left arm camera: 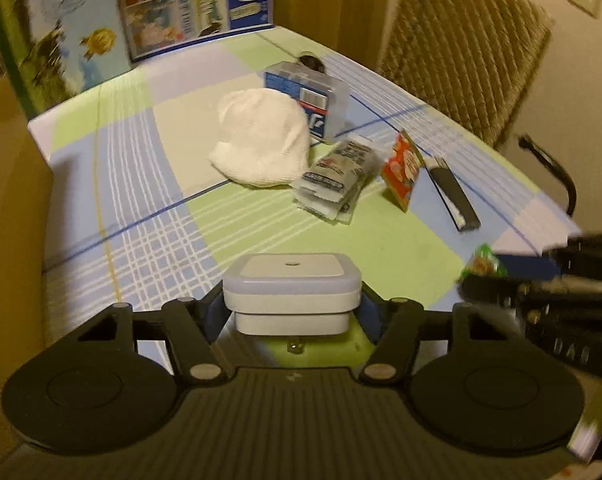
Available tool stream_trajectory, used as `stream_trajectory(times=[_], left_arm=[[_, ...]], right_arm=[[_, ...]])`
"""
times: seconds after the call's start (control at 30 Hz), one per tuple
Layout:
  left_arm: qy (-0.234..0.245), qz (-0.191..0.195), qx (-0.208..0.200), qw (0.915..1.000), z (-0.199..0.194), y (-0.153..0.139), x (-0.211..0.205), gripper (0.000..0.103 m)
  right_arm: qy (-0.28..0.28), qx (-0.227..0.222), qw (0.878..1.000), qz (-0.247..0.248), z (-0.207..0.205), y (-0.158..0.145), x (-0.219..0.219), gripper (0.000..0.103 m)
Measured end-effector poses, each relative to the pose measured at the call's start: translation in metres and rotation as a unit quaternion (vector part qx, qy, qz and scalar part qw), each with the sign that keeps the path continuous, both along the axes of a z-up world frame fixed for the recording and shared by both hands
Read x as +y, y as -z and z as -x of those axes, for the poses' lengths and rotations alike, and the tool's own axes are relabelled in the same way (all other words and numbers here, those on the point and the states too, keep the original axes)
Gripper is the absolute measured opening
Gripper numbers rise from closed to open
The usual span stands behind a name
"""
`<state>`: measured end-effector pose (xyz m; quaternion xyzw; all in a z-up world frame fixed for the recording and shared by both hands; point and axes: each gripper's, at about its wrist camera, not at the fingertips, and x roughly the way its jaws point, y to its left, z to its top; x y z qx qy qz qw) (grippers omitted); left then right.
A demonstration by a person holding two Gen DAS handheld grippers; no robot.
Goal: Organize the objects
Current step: 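Grasp the white plug adapter with the left tool, then carry the candy and adapter over the cardboard box with both tools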
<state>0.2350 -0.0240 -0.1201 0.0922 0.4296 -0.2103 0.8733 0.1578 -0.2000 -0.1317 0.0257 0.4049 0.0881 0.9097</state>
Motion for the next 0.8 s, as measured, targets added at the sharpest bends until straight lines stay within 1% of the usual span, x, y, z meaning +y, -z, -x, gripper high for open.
stream_trajectory(times=[0.23, 0.4, 0.53, 0.8], left_arm=[[-0.024, 0.002, 0.000, 0.9997, 0.016, -0.005, 0.004, 0.060], [-0.041, 0.009, -0.002, 0.9991, 0.034, -0.015, 0.008, 0.060], [-0.051, 0.012, -0.009, 0.9986, 0.051, -0.028, 0.010, 0.060], [-0.073, 0.023, -0.026, 0.9968, 0.091, -0.061, 0.019, 0.060]], right_arm=[[-0.001, -0.003, 1.000, 0.001, 0.003, -0.002, 0.001, 0.023], [-0.009, -0.006, 1.000, 0.003, 0.010, -0.007, 0.004, 0.023], [-0.014, -0.015, 1.000, 0.001, 0.020, -0.019, 0.008, 0.023], [-0.018, -0.029, 0.999, -0.004, 0.054, -0.052, 0.015, 0.023]])
